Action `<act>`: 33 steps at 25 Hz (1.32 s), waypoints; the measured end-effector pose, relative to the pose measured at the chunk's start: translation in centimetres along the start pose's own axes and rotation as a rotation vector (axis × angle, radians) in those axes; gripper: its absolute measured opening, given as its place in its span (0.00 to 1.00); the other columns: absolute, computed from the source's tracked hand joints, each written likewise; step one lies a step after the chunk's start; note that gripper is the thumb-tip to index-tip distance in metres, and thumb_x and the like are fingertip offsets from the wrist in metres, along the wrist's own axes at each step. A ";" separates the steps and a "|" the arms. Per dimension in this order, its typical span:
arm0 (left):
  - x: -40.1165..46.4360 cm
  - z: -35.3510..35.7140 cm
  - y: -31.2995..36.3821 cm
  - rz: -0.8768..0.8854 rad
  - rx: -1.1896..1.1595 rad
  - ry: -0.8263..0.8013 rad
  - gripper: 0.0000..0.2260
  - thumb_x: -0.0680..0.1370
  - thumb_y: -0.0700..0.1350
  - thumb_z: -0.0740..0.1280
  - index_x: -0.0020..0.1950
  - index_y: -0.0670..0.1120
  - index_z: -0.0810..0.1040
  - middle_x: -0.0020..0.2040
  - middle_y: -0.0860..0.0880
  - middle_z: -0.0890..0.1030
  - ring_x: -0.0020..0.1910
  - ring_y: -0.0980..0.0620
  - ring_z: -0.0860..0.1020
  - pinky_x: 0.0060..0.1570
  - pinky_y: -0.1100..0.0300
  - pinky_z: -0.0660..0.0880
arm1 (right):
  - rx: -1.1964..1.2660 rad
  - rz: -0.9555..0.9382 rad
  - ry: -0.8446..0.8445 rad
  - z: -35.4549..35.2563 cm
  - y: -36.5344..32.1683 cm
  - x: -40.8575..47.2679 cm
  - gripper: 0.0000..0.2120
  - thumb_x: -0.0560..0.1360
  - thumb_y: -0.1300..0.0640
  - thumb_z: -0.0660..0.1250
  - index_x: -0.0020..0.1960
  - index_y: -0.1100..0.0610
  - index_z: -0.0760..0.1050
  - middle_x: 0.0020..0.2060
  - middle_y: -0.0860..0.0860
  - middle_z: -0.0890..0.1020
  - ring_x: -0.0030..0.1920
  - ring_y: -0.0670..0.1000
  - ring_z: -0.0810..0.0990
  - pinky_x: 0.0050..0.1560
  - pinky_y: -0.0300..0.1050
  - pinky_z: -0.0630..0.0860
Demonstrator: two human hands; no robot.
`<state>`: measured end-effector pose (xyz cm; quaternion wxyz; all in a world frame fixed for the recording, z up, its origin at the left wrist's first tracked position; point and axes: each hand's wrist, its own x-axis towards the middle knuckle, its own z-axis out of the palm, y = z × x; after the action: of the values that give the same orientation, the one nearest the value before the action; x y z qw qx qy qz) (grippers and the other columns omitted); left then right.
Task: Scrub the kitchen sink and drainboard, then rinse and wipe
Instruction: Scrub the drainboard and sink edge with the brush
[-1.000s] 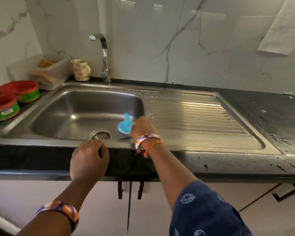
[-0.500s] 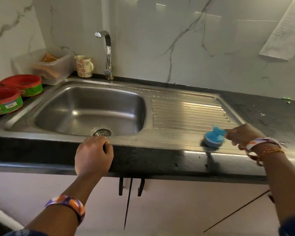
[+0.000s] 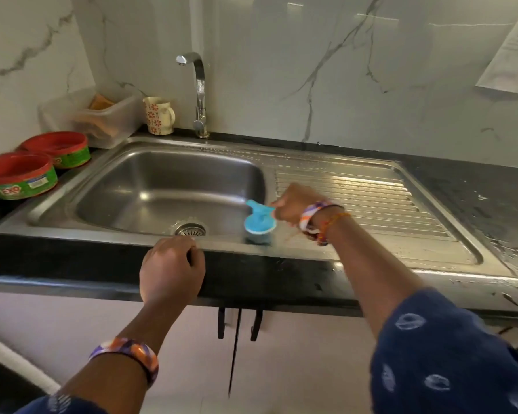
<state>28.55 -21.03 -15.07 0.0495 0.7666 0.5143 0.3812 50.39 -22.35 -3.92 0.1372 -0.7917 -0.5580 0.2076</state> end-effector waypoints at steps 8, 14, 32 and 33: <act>-0.2 0.1 0.6 -0.018 0.031 0.037 0.06 0.74 0.38 0.68 0.36 0.42 0.79 0.31 0.48 0.77 0.30 0.53 0.72 0.32 0.61 0.71 | -0.068 0.480 0.054 -10.2 16.8 -4.5 0.13 0.73 0.58 0.70 0.53 0.66 0.79 0.32 0.55 0.80 0.35 0.56 0.80 0.30 0.42 0.72; -0.2 -0.2 0.9 -0.048 0.018 -0.034 0.05 0.74 0.39 0.68 0.38 0.44 0.78 0.34 0.49 0.78 0.32 0.54 0.73 0.34 0.62 0.71 | 0.122 0.093 -0.056 -2.7 3.2 -1.4 0.13 0.75 0.59 0.67 0.59 0.60 0.78 0.30 0.52 0.75 0.25 0.46 0.67 0.27 0.37 0.66; 15.0 -14.0 -21.4 -0.206 0.388 -0.103 0.16 0.70 0.47 0.61 0.53 0.50 0.82 0.58 0.49 0.79 0.59 0.44 0.75 0.55 0.50 0.76 | 0.348 -0.534 -0.355 14.2 -26.9 12.7 0.15 0.77 0.58 0.64 0.63 0.55 0.77 0.22 0.42 0.72 0.17 0.39 0.67 0.22 0.27 0.62; 17.0 -14.1 -22.2 -0.153 0.406 -0.161 0.18 0.69 0.50 0.57 0.53 0.53 0.82 0.57 0.51 0.79 0.58 0.45 0.76 0.56 0.52 0.76 | 0.428 -0.484 -0.334 13.3 -27.4 13.9 0.14 0.77 0.59 0.64 0.62 0.56 0.77 0.24 0.46 0.74 0.16 0.40 0.66 0.21 0.27 0.61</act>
<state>5.99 -1.04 -6.48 -0.0360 0.7476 0.6314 0.2028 25.41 -0.19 -5.70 0.2521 -0.5452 -0.6877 0.4077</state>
